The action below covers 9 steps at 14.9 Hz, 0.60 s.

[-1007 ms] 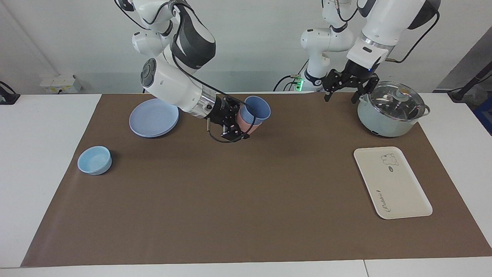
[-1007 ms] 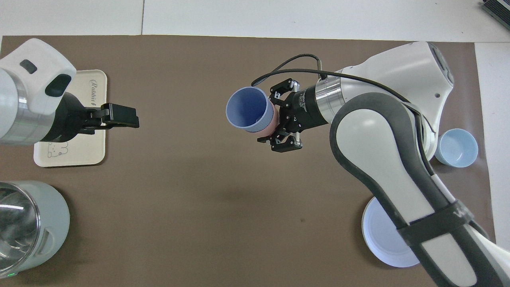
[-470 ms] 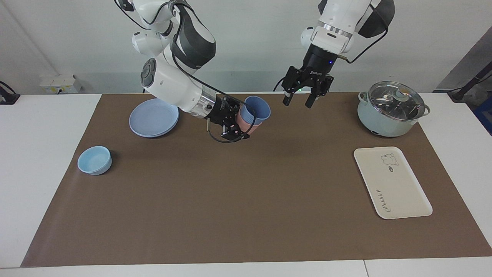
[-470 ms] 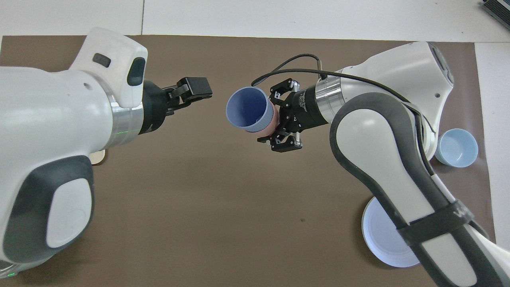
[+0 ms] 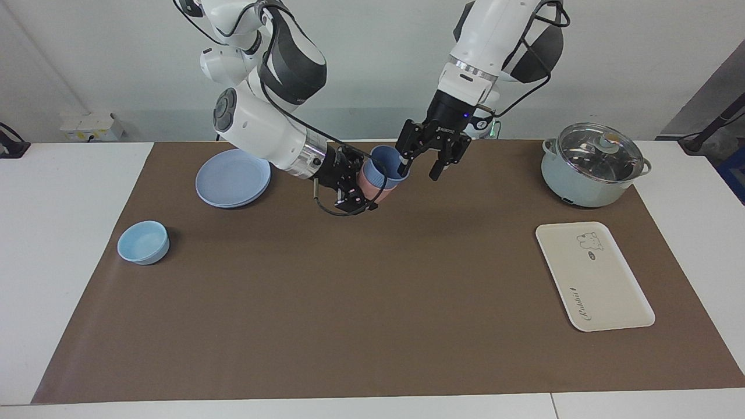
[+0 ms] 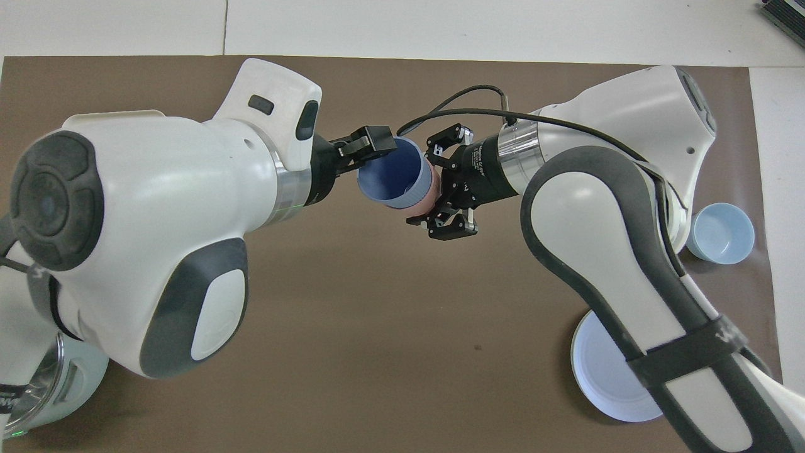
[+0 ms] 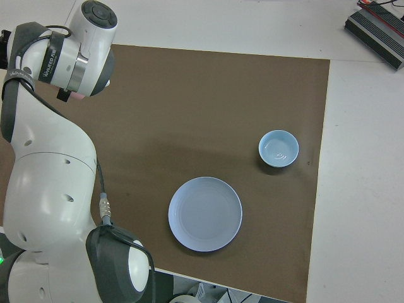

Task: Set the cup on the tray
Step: 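Grasp the cup's blue rim with the left gripper beside the right gripper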

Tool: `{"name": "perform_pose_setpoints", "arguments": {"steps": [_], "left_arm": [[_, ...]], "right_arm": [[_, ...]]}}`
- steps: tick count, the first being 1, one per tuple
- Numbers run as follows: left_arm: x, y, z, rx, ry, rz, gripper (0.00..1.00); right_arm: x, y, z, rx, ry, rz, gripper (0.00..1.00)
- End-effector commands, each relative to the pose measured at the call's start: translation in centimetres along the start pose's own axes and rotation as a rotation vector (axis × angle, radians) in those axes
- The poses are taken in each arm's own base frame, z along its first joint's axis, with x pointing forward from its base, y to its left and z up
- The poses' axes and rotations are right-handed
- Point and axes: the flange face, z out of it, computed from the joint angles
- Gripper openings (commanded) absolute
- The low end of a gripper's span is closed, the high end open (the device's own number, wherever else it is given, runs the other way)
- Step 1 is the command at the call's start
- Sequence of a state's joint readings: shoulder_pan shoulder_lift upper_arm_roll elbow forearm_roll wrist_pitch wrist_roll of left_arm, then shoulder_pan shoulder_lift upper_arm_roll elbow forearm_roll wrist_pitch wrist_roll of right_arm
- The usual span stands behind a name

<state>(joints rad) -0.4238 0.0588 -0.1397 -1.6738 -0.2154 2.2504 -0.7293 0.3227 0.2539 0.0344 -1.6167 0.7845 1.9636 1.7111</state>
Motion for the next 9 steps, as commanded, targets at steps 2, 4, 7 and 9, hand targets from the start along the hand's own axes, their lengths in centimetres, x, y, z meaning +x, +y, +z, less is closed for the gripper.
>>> {"name": "perform_pose_setpoints", "arguments": {"steps": [2,4,7,9], "left_arm": [[-1.18,0.46,1.05,-0.003,-0.028,-0.006,0.28],[-1.35,0.25,1.29,0.007,-0.038,-0.005,0.23],[-1.45,0.21,1.3,0.016,-0.048,-0.006,0.0],[-1.22,0.25,0.91,0.023,-0.056,-0.009,0.0]], "right_arm": [[-0.37,0.32,-0.79,0.015,-0.011,-0.01,0.0],[-0.36,0.32,-0.79,0.015,-0.011,-0.01,0.0],[-0.3,0.29,-0.84,0.015,-0.011,-0.015,0.0],[-0.3,0.29,-0.84,0.015,-0.011,-0.015,0.0]]}}
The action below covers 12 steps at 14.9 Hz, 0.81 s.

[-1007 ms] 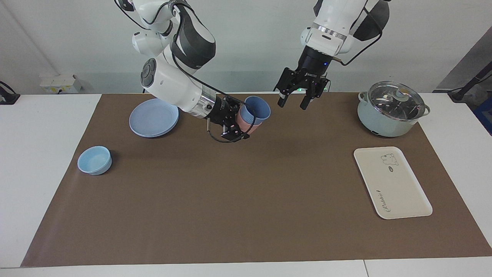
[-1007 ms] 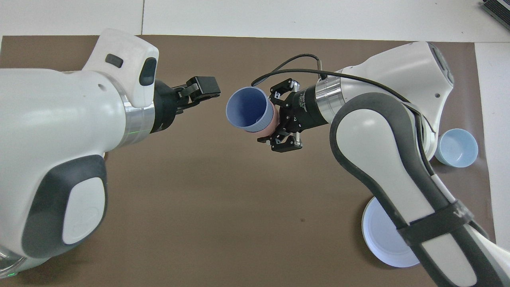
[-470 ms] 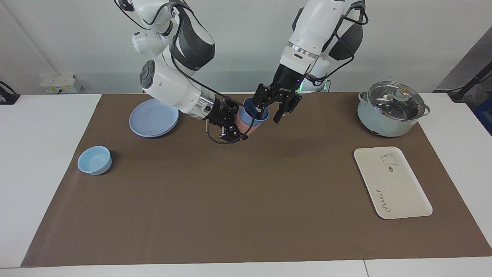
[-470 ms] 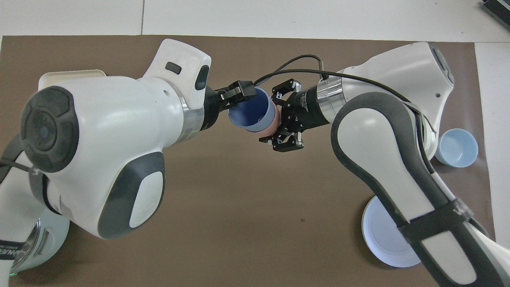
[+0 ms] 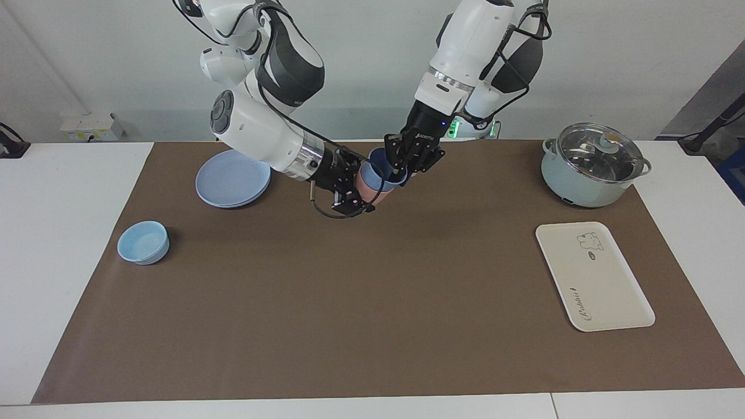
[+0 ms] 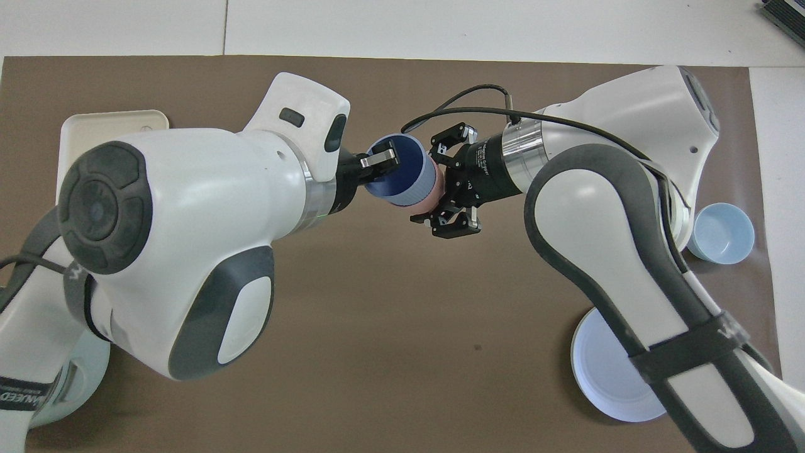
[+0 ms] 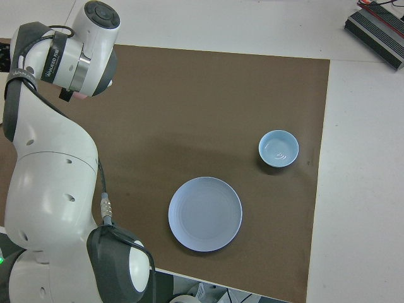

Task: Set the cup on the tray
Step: 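Grasp the cup's blue rim with the left gripper beside the right gripper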

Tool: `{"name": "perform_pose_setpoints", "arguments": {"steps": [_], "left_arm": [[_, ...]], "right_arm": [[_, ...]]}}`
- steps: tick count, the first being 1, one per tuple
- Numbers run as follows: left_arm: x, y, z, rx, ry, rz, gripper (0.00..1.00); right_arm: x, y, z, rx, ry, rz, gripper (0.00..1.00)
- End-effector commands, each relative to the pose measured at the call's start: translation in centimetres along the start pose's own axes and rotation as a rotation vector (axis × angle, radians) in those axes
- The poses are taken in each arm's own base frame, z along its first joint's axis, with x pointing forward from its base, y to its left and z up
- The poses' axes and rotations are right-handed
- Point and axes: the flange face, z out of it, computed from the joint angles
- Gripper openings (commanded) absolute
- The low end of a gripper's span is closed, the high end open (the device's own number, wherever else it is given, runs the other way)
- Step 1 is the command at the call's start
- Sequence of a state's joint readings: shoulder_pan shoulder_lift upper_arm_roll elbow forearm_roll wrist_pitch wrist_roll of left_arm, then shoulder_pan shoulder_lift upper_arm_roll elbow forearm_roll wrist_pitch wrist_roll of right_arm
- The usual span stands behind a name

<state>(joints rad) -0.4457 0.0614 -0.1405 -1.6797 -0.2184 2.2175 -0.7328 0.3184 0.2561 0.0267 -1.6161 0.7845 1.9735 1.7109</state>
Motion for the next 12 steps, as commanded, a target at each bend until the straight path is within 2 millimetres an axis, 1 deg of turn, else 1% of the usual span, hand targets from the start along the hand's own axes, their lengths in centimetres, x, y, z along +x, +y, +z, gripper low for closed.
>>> {"name": "perform_pose_setpoints", "arguments": {"steps": [1,2,3,5,8,9,11,12], "left_arm": [[0.4,-0.3,-0.3,0.004,-0.016,-0.024,0.0],[0.5,-0.4,-0.3,0.008,-0.019,-0.026,0.0],[0.7,-0.3,-0.8,0.006,-0.018,-0.028,0.0],[0.8,0.3,-2.3,0.008,-0.029,-0.029,0.0],[1.1,1.2,-5.5,0.006,-0.033,-0.046,0.0],[1.2,1.2,-6.6,0.012,-0.038,-0.047,0.0],[1.7,0.7,-8.4,0.042,-0.061,-0.052,0.0],[2.9,-0.4,-9.4,0.057,-0.059,-0.074,0.0]], "right_arm": [[-0.8,0.7,-0.4,-0.001,-0.011,-0.023,0.0],[-0.8,0.7,-0.4,-0.001,-0.011,-0.023,0.0],[-0.7,0.7,-0.5,-0.002,-0.011,-0.022,0.0],[-0.6,0.7,-0.6,-0.006,-0.011,-0.031,0.0],[-0.4,0.7,-0.6,-0.014,-0.009,-0.039,0.0],[-0.4,0.7,-0.7,-0.013,-0.009,-0.038,0.0],[-0.2,0.7,-0.9,-0.015,-0.008,-0.039,0.0],[-0.2,0.9,-0.9,-0.025,-0.007,-0.053,0.0]]}}
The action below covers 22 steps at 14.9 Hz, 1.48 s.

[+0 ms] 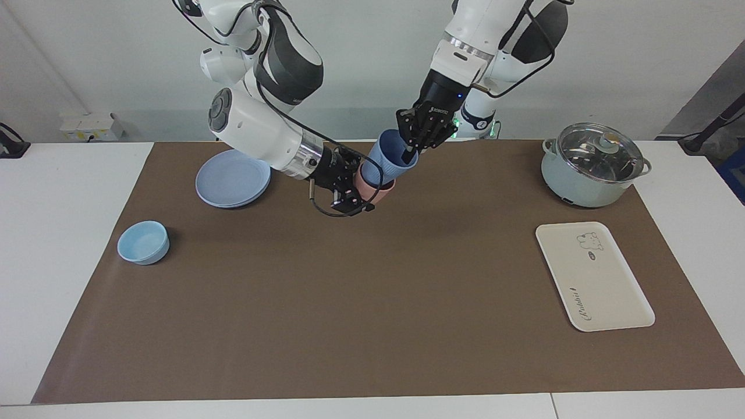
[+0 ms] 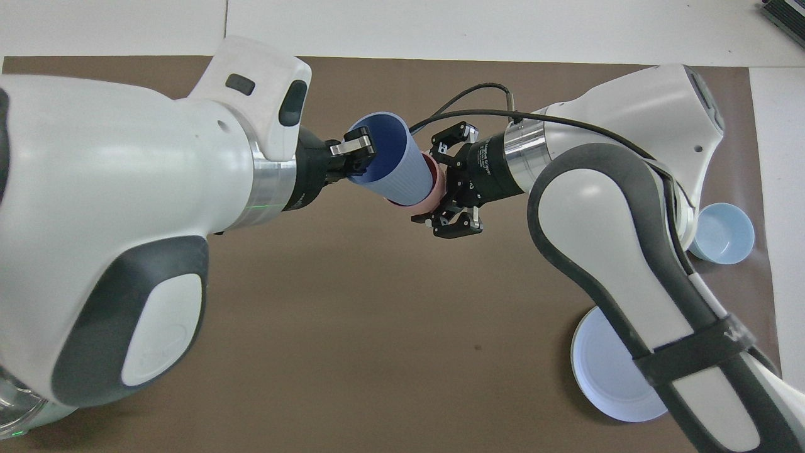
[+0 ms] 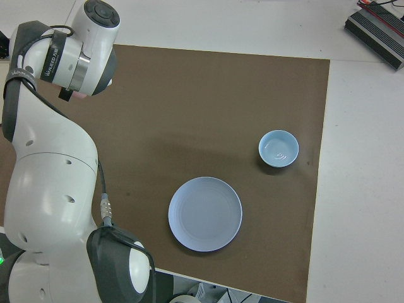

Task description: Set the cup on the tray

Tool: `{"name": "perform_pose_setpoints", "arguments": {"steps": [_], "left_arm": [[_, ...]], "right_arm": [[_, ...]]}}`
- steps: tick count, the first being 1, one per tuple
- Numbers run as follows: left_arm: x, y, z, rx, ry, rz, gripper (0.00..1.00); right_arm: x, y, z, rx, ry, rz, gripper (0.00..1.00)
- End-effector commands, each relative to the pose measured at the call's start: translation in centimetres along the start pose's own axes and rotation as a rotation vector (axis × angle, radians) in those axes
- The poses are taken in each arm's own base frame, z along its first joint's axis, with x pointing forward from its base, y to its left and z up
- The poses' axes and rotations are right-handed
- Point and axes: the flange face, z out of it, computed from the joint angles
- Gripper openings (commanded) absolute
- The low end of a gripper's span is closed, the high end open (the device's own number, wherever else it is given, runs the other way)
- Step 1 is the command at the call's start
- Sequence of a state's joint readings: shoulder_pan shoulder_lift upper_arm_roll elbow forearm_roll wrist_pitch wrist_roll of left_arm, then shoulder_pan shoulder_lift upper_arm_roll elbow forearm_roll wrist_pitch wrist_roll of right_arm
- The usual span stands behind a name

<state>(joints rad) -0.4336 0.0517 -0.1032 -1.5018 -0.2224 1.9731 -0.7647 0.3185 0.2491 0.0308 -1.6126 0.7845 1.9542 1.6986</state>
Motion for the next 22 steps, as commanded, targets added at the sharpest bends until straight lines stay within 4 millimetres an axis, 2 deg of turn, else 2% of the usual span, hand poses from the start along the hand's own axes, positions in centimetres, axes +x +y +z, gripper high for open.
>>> {"name": "perform_pose_setpoints", "arguments": {"steps": [1,4,5,7,10,13,14,15,18,19,21,22], "left_arm": [[2.2,-2.4,-3.1,0.04,-0.023,-0.052,0.0],[5.6,-6.3,-4.5,0.064,0.005,-0.069,0.0],[6.8,-8.7,-5.7,0.071,0.02,-0.048,0.0],[9.4,-15.4,-5.6,0.113,0.024,-0.008,0.0],[10.4,-21.7,-5.0,0.148,0.045,0.101,0.0],[13.7,-31.2,-5.7,0.198,0.042,0.239,0.0],[14.2,-32.6,-5.5,0.206,0.061,0.293,0.0],[14.7,-33.2,-4.5,0.21,0.087,0.319,0.0],[17.0,-35.6,-1.5,0.23,0.109,0.297,0.0],[17.8,-37.0,-0.4,0.239,0.111,0.28,0.0],[20.2,-43.6,1.2,0.266,0.142,0.199,0.0],[20.8,-45.4,2.2,0.276,0.158,0.207,0.0]], "right_arm": [[0.4,0.4,-1.0,-0.013,-0.005,-0.038,0.0],[1.1,0.2,-1.5,-0.015,-0.005,-0.028,0.0],[1.1,0.2,-1.5,-0.018,-0.005,-0.027,0.0],[1.2,0.2,-1.6,-0.017,-0.005,-0.027,0.0],[2.3,-0.4,-2.4,-0.002,-0.016,-0.032,0.0],[6.2,-1.6,-2.2,0.002,-0.051,-0.057,0.0],[7.4,-1.9,-2.2,0.003,-0.073,-0.056,0.0],[9.5,-2.7,-2.9,0.016,-0.078,-0.051,0.0],[15.4,-4.6,-4.2,0.02,-0.084,-0.066,0.0],[17.0,-5.1,-4.3,0.017,-0.091,-0.08,0.0],[20.2,-6.0,-4.3,0.017,-0.135,-0.066,0.0],[22.0,-6.6,-4.6,0.026,-0.155,-0.06,0.0]]}}
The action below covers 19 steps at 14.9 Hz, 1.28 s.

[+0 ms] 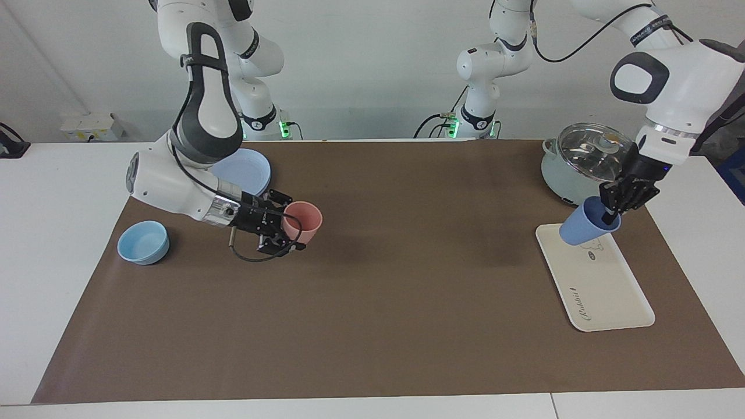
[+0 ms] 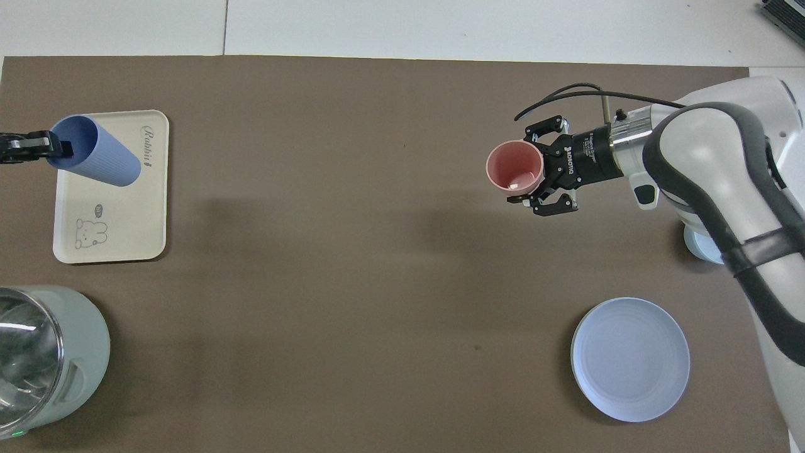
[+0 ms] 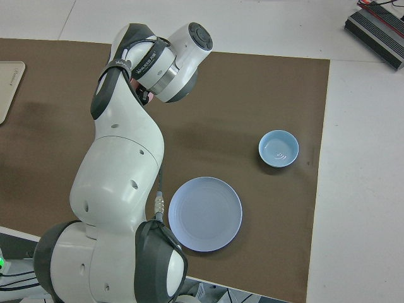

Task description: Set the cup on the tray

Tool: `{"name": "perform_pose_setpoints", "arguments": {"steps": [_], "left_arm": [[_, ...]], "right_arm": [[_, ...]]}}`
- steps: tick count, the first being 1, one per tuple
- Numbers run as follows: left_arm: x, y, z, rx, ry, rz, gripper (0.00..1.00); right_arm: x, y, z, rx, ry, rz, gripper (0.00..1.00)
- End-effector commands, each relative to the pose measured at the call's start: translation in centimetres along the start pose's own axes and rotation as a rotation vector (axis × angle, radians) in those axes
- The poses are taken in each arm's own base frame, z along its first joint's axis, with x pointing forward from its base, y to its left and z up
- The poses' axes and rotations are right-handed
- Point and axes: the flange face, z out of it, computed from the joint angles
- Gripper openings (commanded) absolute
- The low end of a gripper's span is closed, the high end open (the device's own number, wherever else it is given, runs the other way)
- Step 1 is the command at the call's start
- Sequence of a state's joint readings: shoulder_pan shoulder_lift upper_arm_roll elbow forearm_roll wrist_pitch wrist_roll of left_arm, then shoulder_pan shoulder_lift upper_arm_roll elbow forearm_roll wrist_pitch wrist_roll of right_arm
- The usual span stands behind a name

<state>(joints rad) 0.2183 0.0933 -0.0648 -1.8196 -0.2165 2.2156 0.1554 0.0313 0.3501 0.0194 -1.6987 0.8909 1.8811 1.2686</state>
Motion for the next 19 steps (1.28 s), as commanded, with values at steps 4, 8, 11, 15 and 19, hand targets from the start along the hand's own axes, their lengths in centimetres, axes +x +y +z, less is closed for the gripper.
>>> {"name": "perform_pose_setpoints", "arguments": {"steps": [4,8,11,15,19], "left_arm": [[-2.3,-8.9,6.6,0.091,0.096,0.002,0.0],[-5.0,-9.6,9.5,0.107,0.086,0.016,0.0],[-6.1,-9.6,10.7,0.115,0.088,0.016,0.09],[-5.6,-9.5,10.0,0.115,0.098,0.02,1.0],[-2.7,-7.5,2.3,0.085,0.005,0.146,1.0]], "right_arm": [[10.0,-2.1,-1.2,0.038,-0.105,0.063,0.0],[14.6,-2.2,-1.5,0.049,-0.11,0.037,0.0],[16.6,-2.1,-1.1,0.049,-0.122,0.014,0.0],[18.0,-1.7,-1.1,0.056,-0.151,0.007,0.0],[19.0,-1.1,-0.9,0.054,-0.149,-0.002,0.0]]}}
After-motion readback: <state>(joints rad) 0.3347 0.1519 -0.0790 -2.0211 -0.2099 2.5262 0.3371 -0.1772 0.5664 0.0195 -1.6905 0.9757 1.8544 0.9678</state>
